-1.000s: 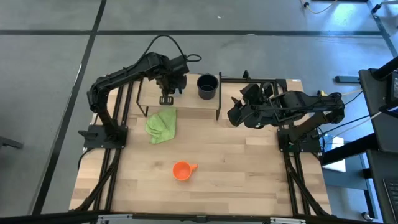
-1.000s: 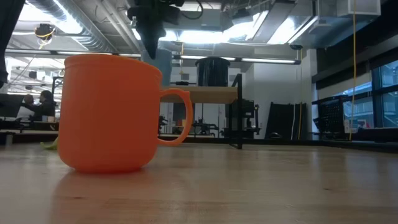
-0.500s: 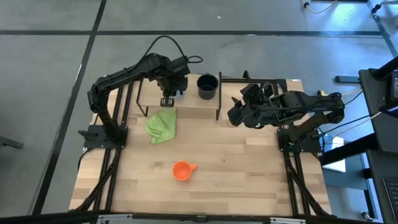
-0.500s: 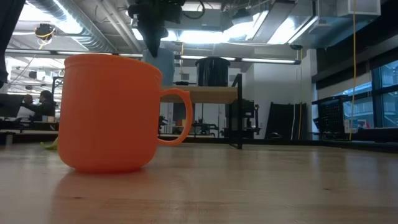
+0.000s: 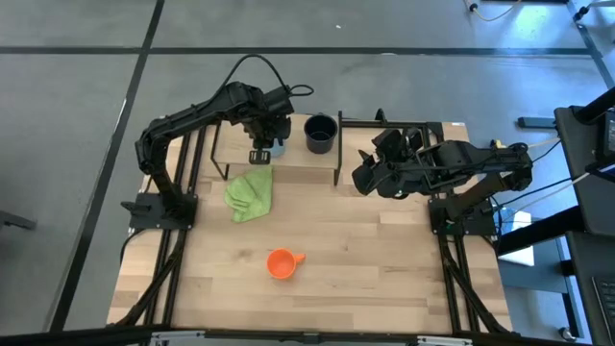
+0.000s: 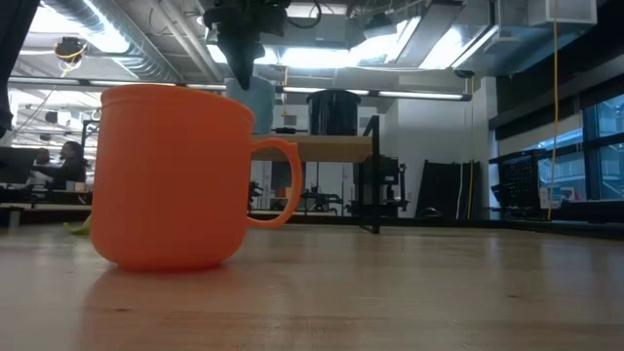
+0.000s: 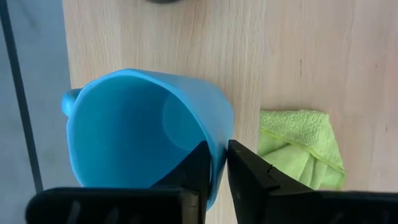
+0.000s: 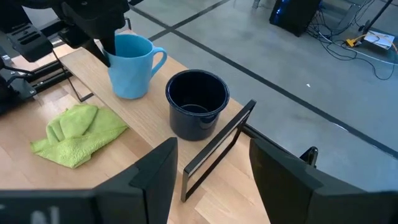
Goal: Stack small to large cups/mugs on shelf
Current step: Put the blue mug on the shelf, then put the orange mug on the shelf
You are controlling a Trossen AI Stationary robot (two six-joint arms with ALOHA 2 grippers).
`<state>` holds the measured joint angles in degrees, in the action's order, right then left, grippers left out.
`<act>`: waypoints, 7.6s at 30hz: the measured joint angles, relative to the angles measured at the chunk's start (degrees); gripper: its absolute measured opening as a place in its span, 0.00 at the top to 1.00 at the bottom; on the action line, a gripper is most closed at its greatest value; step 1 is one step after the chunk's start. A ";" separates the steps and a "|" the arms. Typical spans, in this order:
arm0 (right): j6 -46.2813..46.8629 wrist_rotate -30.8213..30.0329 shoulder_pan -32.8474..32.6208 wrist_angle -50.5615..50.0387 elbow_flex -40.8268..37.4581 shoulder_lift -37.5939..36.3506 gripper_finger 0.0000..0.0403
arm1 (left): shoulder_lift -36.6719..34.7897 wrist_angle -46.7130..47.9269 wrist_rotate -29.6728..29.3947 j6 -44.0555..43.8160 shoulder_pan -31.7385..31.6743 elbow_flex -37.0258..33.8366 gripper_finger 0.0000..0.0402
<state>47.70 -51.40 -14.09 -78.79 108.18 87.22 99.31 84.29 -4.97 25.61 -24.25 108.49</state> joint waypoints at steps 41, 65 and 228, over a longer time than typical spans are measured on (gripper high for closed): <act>2.62 -1.05 0.04 -3.86 0.02 0.02 0.50 | 0.52 -0.63 -1.57 -1.46 0.81 -0.65 0.87; 3.05 3.16 -0.54 -1.03 0.09 0.61 0.50 | -6.02 5.73 2.51 -17.04 18.00 6.86 0.87; 0.18 9.79 -5.27 -0.80 -4.68 -4.31 0.50 | -34.21 -3.47 -4.01 -33.18 18.51 -28.94 1.00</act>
<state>47.88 -41.60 -19.35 -79.59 103.50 82.91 65.10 80.82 -8.98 -7.58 -5.74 79.55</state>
